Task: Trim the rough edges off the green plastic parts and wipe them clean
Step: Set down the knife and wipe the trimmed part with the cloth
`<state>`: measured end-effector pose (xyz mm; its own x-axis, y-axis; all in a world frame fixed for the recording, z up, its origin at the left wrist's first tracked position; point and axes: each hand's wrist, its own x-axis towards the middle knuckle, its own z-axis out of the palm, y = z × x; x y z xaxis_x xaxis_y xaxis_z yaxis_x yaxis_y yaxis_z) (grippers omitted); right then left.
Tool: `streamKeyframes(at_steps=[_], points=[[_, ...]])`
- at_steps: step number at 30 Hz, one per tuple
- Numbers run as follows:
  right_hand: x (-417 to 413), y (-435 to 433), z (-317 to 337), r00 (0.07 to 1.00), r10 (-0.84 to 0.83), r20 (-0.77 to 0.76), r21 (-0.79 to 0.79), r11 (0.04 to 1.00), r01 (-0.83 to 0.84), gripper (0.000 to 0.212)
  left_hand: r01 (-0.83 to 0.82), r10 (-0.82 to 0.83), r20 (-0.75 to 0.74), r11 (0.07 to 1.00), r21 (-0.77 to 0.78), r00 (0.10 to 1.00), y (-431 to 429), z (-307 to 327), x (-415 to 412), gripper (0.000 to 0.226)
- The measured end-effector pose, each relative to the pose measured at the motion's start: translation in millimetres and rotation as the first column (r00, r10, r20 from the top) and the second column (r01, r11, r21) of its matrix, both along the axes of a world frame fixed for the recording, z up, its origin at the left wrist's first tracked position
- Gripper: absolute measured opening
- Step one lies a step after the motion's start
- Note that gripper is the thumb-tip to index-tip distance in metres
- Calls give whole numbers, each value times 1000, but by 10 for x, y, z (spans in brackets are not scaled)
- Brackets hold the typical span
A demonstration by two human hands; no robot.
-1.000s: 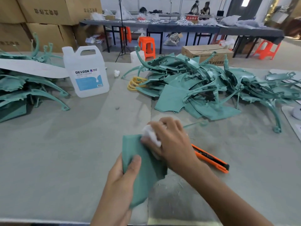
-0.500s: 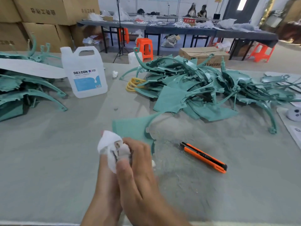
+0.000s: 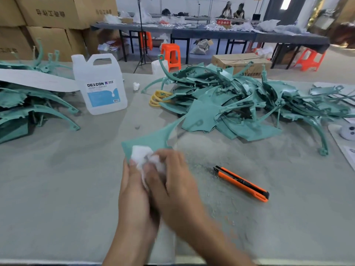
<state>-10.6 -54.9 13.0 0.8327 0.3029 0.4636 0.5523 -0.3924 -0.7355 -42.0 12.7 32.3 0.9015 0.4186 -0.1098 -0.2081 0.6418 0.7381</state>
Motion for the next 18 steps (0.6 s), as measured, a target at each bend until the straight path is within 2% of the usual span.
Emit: streamKeyframes(at_steps=[1, 2, 4, 5, 6, 8, 9, 10, 11, 12, 13, 14, 15, 16, 18], points=[[214, -48, 12, 994, -97, 46, -79, 992, 100, 27, -39, 39, 11, 998, 51, 999, -41, 35, -37, 35], [428, -112, 32, 980, -198, 29, -138, 970, 200, 24, -79, 75, 40, 991, 103, 996, -77, 78, -73, 37], [781, -278, -41, 926, -367, -91, -313, 893, 323, 24, -153, 140, 105, 980, 125, 984, -83, 150, -136, 37], [855, -360, -110, 902, -396, -173, -384, 871, 308, 26, -188, 172, 134, 974, 124, 976, -47, 170, -156, 36], [882, -415, -184, 879, -379, -289, -352, 896, 271, 27, -209, 185, 169, 968, 139, 968, -3, 193, -159, 33], [753, -430, -228, 825, -213, -524, -7, 969, 246, 21, -282, 218, 227, 909, 306, 949, 78, 182, -126, 30], [629, -399, -170, 802, -93, -590, 174, 955, 238, 21, -336, 248, 242, 819, 466, 938, 95, 174, -99, 32], [527, -358, -111, 767, 59, -639, 331, 921, 205, 27, -358, 261, 244, 681, 639, 934, 85, 146, -71, 36], [431, -333, -34, 699, 232, -676, 467, 870, 162, 38, -322, 225, 235, 541, 777, 946, 53, 102, -56, 41], [342, -323, 78, 582, 404, -705, 581, 800, 148, 53, -245, 149, 202, 389, 888, 968, 19, 32, -55, 45], [263, -338, 225, 441, 538, -718, 652, 742, 157, 69, -176, 69, 165, 209, 962, 984, -3, -50, -64, 48], [215, -378, 363, 354, 605, -713, 682, 716, 152, 79, -129, 5, 128, 31, 991, 992, -8, -113, -79, 49], [195, -428, 445, 323, 636, -701, 698, 705, 127, 79, -91, -38, 88, -82, 992, 995, 12, -153, -85, 50], [190, -465, 477, 357, 641, -680, 711, 694, 108, 70, -61, -69, 55, -98, 993, 996, 47, -147, -99, 51], [219, -543, 472, 501, 607, -616, 737, 669, 97, 39, -62, -100, 61, -7, 998, 993, 115, -119, -119, 52]])
